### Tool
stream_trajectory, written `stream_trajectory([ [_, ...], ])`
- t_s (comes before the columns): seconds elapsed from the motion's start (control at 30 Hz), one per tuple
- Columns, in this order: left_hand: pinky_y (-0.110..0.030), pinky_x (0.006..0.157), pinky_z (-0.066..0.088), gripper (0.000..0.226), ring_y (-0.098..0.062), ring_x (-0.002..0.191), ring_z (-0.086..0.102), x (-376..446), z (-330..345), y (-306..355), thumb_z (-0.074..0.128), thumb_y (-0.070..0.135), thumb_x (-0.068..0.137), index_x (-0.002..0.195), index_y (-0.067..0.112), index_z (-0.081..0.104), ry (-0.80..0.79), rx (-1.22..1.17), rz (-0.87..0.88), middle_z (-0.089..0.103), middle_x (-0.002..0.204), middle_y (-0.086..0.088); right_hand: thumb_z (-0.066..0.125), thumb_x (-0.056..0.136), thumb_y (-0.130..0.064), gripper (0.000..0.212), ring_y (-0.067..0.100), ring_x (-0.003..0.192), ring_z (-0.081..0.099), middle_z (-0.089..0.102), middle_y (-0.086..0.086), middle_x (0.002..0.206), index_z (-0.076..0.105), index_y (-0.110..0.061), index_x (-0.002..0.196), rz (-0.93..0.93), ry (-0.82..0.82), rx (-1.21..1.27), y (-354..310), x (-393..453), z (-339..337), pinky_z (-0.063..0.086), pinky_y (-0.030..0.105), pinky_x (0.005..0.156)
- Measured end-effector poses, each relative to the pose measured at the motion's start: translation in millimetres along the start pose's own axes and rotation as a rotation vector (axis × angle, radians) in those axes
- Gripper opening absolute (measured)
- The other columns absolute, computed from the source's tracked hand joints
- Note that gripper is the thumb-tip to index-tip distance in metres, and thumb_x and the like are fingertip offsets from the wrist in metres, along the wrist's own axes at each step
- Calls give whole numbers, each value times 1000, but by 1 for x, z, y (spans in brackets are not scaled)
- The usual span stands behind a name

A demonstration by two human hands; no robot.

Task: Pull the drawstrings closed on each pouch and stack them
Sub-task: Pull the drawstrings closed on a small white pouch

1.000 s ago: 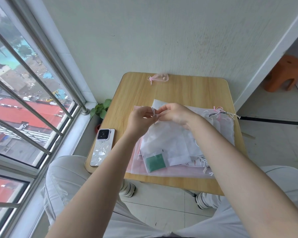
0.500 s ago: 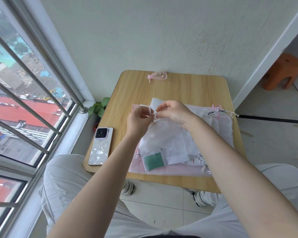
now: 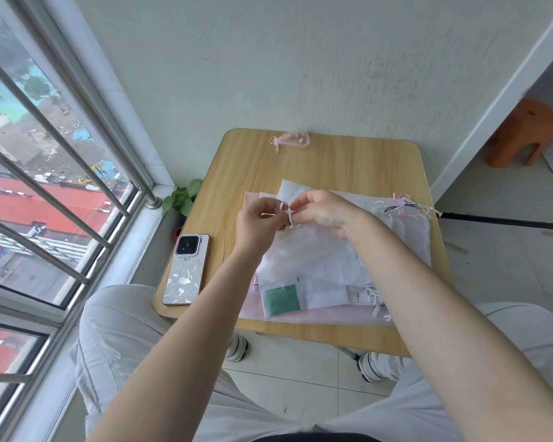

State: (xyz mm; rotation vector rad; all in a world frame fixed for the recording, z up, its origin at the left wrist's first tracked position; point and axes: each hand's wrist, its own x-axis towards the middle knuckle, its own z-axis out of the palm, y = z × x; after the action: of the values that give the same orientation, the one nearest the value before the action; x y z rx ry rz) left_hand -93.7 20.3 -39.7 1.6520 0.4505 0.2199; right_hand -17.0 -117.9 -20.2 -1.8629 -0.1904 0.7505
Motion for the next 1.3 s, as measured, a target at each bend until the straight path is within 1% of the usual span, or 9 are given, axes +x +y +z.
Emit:
stream_trajectory([
  [0.2, -20, 59, 50, 7, -13, 57, 63, -3, 1, 5, 72, -6, 78, 83, -1, 68, -57, -72, -22, 67, 67, -8, 69, 75, -4, 25, 16, 89, 62, 67, 2, 91, 65, -16, 96, 13, 7, -102, -5, -4, -2, 48, 27, 81],
  [0.27, -20, 57, 50, 8, -13, 56, 62, -3, 1, 7, 74, -4, 78, 82, -2, 67, -76, -92, -34, 66, 66, -9, 62, 80, -6, 19, 13, 81, 58, 62, -2, 88, 65, -16, 96, 6, 131, -231, -8, -4, -2, 43, 23, 66],
  [0.43, -22, 58, 50, 18, -15, 57, 61, -2, -1, 7, 69, -7, 78, 72, 7, 62, -71, -83, -53, 65, 65, -6, 44, 87, -7, 29, 24, 75, 64, 64, 2, 75, 73, -6, 91, -25, 476, -143, -7, 5, -13, 54, 31, 70],
  [0.53, -25, 64, 52, 13, -16, 62, 60, 0, -2, 6, 65, -6, 79, 76, 7, 64, -93, -57, -88, 64, 68, -6, 46, 87, -7, 27, 19, 68, 62, 65, 4, 74, 72, -2, 95, 26, 388, 108, -12, 0, -15, 49, 24, 64],
  [0.63, -22, 64, 49, 2, -15, 66, 59, -1, 1, 7, 65, 2, 82, 81, 4, 66, -130, -69, -107, 63, 70, -5, 48, 88, -8, 25, 21, 68, 64, 66, 8, 77, 70, 0, 97, 51, 282, 285, -16, -5, -10, 53, 30, 72],
  [0.83, -13, 54, 44, 12, -11, 66, 63, -3, 2, 5, 61, 18, 89, 84, 8, 66, -172, -22, -191, 72, 82, -6, 46, 96, -11, 26, 26, 70, 66, 67, 12, 79, 68, -1, 89, 43, 187, 540, -14, -4, -1, 55, 33, 73],
  [0.97, -13, 55, 45, 24, -10, 65, 63, -4, 3, 6, 66, 33, 90, 88, 9, 67, -215, -15, -206, 73, 81, -3, 48, 93, -8, 24, 22, 66, 61, 61, 9, 73, 70, -4, 87, 21, 192, 485, -12, -2, 2, 53, 32, 69],
  [1.13, -19, 61, 49, 11, -11, 60, 60, 1, -1, -2, 66, 15, 88, 80, 9, 69, -71, -25, -237, 71, 72, 1, 49, 93, -3, 24, 14, 59, 55, 59, 5, 71, 71, -7, 86, 5, 217, 281, -4, -1, -8, 48, 25, 61],
  [1.3, -21, 59, 47, 19, -10, 59, 56, 8, -6, -10, 56, 10, 93, 76, 11, 63, 158, -36, -301, 67, 70, 2, 50, 100, -11, 20, 10, 48, 43, 52, 2, 63, 68, -1, 104, 88, -124, 40, 4, -12, -35, 37, 20, 44],
])
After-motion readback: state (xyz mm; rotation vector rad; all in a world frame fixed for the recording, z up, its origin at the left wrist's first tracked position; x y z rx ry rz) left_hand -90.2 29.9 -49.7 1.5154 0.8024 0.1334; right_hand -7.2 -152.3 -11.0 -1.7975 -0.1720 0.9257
